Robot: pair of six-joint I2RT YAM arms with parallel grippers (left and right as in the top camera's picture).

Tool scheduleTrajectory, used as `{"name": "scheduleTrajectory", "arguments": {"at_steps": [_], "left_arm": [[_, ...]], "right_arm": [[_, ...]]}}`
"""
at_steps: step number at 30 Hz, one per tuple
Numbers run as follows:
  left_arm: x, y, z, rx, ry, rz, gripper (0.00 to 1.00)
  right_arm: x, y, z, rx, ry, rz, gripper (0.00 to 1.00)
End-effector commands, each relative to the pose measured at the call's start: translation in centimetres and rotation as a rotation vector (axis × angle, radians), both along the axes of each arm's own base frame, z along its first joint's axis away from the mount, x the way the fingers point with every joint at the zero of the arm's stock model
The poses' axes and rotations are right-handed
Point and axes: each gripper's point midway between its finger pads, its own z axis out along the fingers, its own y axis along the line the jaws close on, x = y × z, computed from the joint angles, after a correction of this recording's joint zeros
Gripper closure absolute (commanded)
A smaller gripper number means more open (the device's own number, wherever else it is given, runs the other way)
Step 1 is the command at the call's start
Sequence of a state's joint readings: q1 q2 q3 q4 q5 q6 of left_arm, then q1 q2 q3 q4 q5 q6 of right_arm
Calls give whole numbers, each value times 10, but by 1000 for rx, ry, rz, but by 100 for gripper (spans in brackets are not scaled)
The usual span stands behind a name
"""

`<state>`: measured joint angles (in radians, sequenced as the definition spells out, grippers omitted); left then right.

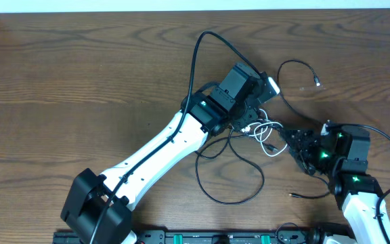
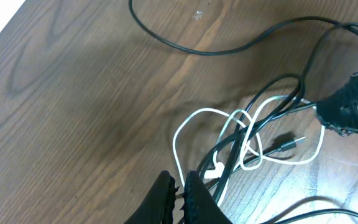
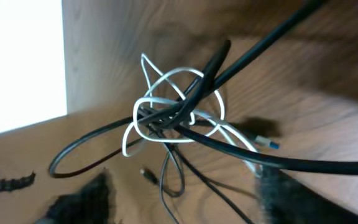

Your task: Untangle cables

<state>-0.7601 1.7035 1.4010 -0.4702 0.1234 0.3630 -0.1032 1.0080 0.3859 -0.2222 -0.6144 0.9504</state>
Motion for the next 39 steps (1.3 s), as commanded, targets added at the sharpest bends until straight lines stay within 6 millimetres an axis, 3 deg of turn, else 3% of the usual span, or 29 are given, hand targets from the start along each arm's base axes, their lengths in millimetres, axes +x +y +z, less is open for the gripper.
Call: {"name": "scheduleTrajectory", "arguments": {"at_steps": [1, 9, 13, 21, 31, 37, 38, 39], "left_arm": [[3, 3, 15, -21, -27, 19, 92], [4, 5, 14, -15, -22, 24, 92], [9, 14, 11, -6, -12, 46, 92], [14, 30, 6, 18, 15, 79, 92], [15, 29, -10, 43, 43, 80, 92], [17, 31, -13, 48, 47, 84, 92], [18, 32, -13, 49, 48, 88, 91], [21, 37, -14, 52, 53, 101, 77]], "right_arm": [[3, -6, -1, -98, -53, 39, 1], [33, -8, 31, -78, -221, -7, 1], [35, -9, 33, -91, -240, -5, 1], [13, -9, 6, -233, -203, 140, 1], [1, -7, -10, -291, -205, 215, 1], [-4, 5, -15, -291, -214, 263, 1], [-4, 6, -15, -294, -221, 268, 2], [-3, 8, -16, -314, -224, 272, 2]]}}
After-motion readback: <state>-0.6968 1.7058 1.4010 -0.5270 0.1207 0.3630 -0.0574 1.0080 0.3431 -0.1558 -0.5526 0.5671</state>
